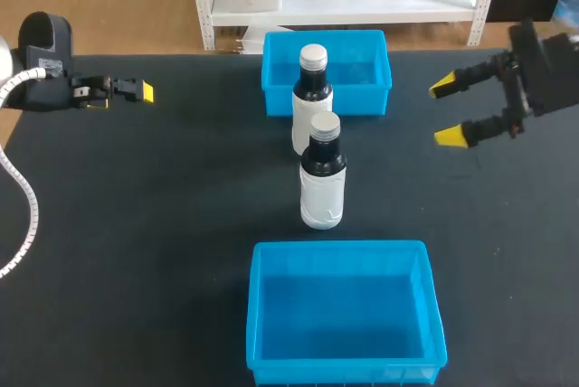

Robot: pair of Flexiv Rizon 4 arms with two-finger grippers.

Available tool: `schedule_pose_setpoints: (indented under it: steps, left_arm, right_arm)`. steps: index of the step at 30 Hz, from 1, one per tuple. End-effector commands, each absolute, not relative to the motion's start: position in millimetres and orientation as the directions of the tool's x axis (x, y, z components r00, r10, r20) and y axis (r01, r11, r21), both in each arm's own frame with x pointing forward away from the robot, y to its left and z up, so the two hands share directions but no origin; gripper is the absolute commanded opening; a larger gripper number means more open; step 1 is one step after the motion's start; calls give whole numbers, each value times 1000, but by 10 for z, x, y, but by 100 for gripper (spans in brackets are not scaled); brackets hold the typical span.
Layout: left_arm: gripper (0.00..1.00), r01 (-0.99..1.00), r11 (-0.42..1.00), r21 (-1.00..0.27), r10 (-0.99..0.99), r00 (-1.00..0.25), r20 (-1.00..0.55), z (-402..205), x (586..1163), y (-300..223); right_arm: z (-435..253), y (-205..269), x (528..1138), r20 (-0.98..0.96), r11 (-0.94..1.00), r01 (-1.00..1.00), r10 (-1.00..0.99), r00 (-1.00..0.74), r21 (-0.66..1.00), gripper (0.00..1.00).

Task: Pick up the bottle, and place it in the far bin if it is heavy, or in the near bin if it is light.

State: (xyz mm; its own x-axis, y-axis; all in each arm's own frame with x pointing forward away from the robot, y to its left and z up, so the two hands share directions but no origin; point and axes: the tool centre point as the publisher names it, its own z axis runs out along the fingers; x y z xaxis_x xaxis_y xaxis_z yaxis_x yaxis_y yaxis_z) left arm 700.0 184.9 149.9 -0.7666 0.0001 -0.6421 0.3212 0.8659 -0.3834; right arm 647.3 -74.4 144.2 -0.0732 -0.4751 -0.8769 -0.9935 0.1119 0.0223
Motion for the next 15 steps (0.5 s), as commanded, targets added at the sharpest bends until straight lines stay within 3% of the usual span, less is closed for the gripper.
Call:
schedule_pose_setpoints:
  steps: [1, 15]
  left_arm:
    - [100, 321, 866, -383, 0, -767, -642, 1499, 7000, 1849]
    - [100, 321, 866, -383, 0, -767, -642, 1499, 7000, 1849]
  right_arm:
    - [1316, -492, 6459, -878, 83, -996, -473, -72, 37, 100]
    - [1266, 86, 6343, -882, 17, -999, -468, -50, 47, 100]
